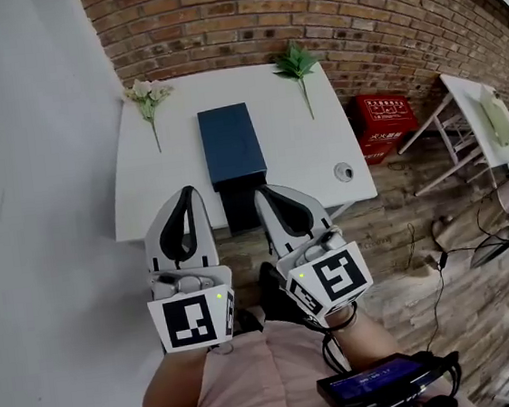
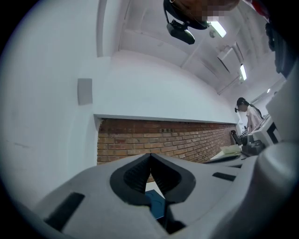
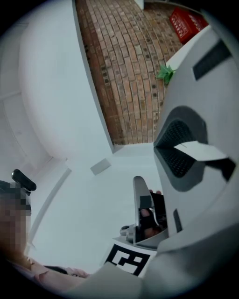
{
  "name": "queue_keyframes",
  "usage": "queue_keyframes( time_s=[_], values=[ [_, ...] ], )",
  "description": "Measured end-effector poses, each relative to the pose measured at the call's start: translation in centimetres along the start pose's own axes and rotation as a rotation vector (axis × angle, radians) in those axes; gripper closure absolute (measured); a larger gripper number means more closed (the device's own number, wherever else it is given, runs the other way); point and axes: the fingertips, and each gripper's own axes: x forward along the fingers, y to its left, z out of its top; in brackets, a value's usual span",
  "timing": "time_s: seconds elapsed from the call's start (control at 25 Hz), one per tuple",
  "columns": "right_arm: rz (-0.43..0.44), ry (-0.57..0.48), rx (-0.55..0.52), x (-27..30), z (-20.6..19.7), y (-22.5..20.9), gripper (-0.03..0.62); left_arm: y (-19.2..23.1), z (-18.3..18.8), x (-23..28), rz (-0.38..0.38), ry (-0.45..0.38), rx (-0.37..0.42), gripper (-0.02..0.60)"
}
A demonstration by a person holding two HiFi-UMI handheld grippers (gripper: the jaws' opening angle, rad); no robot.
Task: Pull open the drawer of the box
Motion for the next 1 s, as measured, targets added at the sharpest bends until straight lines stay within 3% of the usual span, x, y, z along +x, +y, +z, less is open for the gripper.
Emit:
queue_keyframes(
  time_s=[1.0],
  values=[
    [-0.073,-0.030,-0.080,-1.6,1.1,0.0,0.591,-1.5,0.2,-1.0,-0.028,-0.010,-0.007,0.574]
  ],
)
